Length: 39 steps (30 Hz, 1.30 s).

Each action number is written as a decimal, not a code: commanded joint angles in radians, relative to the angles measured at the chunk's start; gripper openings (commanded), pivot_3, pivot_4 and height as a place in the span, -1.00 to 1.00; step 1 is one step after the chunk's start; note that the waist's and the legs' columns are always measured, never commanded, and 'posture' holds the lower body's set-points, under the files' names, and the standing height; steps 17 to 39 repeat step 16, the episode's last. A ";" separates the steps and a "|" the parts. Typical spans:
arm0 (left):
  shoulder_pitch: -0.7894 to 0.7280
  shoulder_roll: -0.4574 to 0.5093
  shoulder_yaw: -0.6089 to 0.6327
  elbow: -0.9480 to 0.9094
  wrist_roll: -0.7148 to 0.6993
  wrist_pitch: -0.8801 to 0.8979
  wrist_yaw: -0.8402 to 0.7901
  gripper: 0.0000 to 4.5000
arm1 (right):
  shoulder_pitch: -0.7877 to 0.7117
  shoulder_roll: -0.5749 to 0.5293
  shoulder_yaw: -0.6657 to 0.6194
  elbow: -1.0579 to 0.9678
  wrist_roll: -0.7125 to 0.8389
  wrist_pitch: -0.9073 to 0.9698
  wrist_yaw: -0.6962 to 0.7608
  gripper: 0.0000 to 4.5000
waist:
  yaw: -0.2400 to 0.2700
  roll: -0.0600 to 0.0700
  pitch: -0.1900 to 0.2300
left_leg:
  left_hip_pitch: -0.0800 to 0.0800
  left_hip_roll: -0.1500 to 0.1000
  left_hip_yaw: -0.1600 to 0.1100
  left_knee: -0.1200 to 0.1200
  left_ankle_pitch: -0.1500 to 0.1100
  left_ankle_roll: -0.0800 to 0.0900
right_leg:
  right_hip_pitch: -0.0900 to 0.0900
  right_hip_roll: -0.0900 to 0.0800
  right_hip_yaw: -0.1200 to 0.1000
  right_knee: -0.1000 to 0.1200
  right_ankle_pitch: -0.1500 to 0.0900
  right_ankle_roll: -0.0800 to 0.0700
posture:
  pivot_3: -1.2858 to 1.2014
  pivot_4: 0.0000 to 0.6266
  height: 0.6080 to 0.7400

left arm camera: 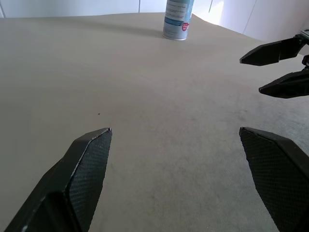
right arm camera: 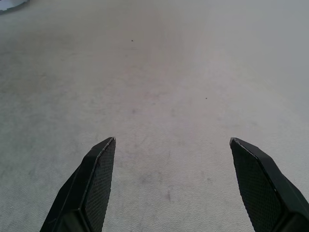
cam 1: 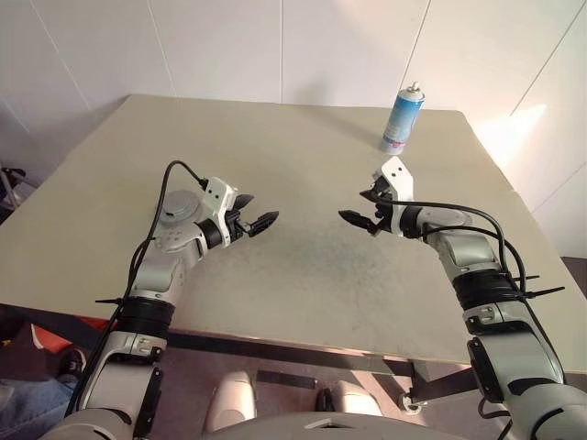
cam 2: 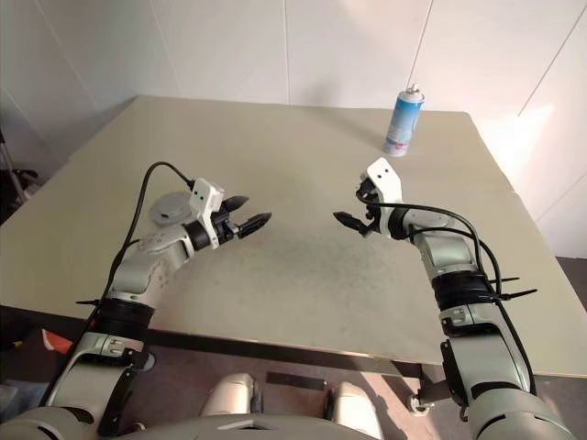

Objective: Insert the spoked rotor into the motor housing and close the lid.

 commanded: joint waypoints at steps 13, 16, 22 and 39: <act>-0.026 -0.004 0.032 0.003 0.006 -0.001 0.013 0.99 | -0.036 0.020 -0.016 0.011 -0.027 -0.019 -0.047 0.90 | 0.000 0.000 0.000 | 0.000 0.000 0.000 0.000 0.000 0.000 | 0.000 0.000 0.000 0.000 0.000 0.000 | 0.03 -1.00 1.00; -0.019 -0.001 0.033 -0.001 0.006 -0.001 0.013 0.99 | -0.033 0.028 -0.017 0.008 -0.030 -0.020 -0.057 0.90 | 0.000 0.000 0.000 | 0.000 0.000 0.000 0.000 0.000 0.000 | 0.000 0.000 0.000 0.000 0.000 0.000 | 0.03 -1.00 1.00; -0.019 -0.001 0.033 -0.001 0.006 -0.001 0.013 0.99 | -0.033 0.028 -0.017 0.008 -0.030 -0.020 -0.057 0.90 | 0.000 0.000 0.000 | 0.000 0.000 0.000 0.000 0.000 0.000 | 0.000 0.000 0.000 0.000 0.000 0.000 | 0.03 -1.00 1.00; -0.019 -0.001 0.033 -0.001 0.006 -0.001 0.013 0.99 | -0.033 0.028 -0.017 0.008 -0.030 -0.020 -0.057 0.90 | 0.000 0.000 0.000 | 0.000 0.000 0.000 0.000 0.000 0.000 | 0.000 0.000 0.000 0.000 0.000 0.000 | 0.03 -1.00 1.00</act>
